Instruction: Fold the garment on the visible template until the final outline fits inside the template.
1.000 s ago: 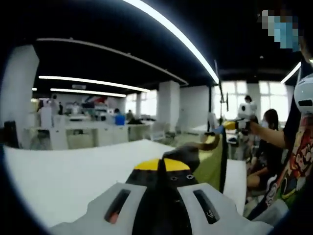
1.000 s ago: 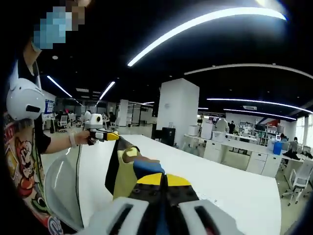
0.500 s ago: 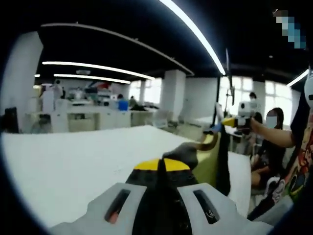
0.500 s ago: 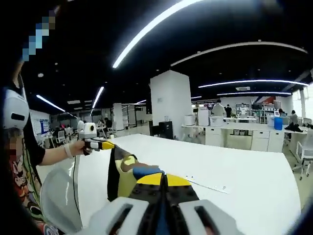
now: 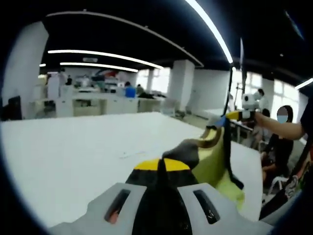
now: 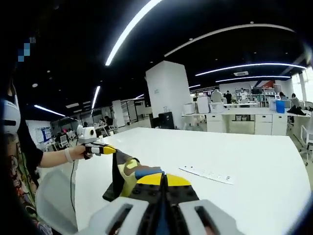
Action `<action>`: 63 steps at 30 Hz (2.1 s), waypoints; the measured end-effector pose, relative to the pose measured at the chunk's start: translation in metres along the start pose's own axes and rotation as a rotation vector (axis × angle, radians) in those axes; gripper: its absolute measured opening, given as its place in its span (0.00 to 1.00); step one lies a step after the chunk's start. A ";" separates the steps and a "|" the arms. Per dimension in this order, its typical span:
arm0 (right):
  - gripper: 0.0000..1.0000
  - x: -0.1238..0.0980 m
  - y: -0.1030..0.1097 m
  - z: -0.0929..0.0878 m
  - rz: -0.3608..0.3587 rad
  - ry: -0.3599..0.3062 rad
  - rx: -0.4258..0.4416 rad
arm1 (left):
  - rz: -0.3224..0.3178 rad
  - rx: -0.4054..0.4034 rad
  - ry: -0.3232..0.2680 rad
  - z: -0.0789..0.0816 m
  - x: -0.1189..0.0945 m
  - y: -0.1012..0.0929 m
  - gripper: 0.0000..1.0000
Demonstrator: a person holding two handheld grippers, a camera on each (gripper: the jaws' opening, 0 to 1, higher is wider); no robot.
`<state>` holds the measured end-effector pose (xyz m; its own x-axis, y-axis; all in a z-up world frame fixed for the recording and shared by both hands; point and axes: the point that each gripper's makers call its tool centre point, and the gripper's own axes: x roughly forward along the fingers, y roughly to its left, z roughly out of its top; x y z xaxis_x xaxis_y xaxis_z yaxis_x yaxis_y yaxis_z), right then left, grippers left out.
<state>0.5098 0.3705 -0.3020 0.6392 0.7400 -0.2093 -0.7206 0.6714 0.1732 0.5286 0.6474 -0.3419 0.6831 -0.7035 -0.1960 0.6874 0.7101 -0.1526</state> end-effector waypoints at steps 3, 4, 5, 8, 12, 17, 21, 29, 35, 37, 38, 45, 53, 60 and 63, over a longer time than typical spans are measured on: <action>0.00 0.008 -0.008 -0.008 -0.010 0.031 -0.004 | 0.007 -0.016 0.008 -0.005 0.006 0.004 0.00; 0.00 0.011 -0.011 -0.012 -0.012 0.041 -0.001 | 0.009 -0.023 0.014 -0.009 0.009 0.006 0.00; 0.00 0.014 -0.012 -0.015 -0.010 0.051 -0.007 | 0.010 -0.031 0.019 -0.011 0.011 0.008 0.00; 0.00 0.021 -0.021 -0.025 -0.018 0.076 0.006 | 0.014 -0.047 0.030 -0.019 0.018 0.013 0.00; 0.00 0.033 -0.031 -0.036 -0.019 0.100 0.019 | 0.027 -0.069 0.039 -0.027 0.024 0.022 0.00; 0.00 0.046 -0.043 -0.048 -0.022 0.126 0.037 | 0.038 -0.080 0.054 -0.037 0.033 0.032 0.00; 0.00 0.057 -0.057 -0.059 -0.034 0.148 0.057 | 0.046 -0.081 0.076 -0.048 0.045 0.044 0.00; 0.00 0.079 -0.087 -0.090 -0.072 0.246 0.068 | 0.082 -0.121 0.122 -0.075 0.074 0.071 0.00; 0.00 0.090 -0.106 -0.123 -0.093 0.362 0.029 | 0.108 -0.132 0.191 -0.103 0.099 0.086 0.00; 0.00 0.097 -0.111 -0.134 -0.098 0.392 0.020 | 0.121 -0.106 0.229 -0.114 0.105 0.091 0.00; 0.00 0.100 -0.113 -0.138 -0.106 0.403 0.024 | 0.126 -0.116 0.240 -0.118 0.109 0.092 0.00; 0.00 0.110 -0.126 -0.160 -0.146 0.456 0.020 | 0.152 -0.130 0.300 -0.138 0.121 0.099 0.00; 0.00 0.109 -0.139 -0.170 -0.189 0.485 0.052 | 0.166 -0.134 0.324 -0.142 0.133 0.107 0.00; 0.00 0.109 -0.144 -0.170 -0.214 0.485 0.039 | 0.175 -0.132 0.333 -0.140 0.141 0.107 0.00; 0.00 0.110 -0.142 -0.169 -0.207 0.474 0.067 | 0.167 -0.132 0.333 -0.140 0.140 0.106 0.00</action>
<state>0.6375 0.3496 -0.5122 0.5633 0.5023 -0.6561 -0.5632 0.8144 0.1400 0.6622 0.6285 -0.5207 0.6508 -0.5445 -0.5291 0.5208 0.8272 -0.2108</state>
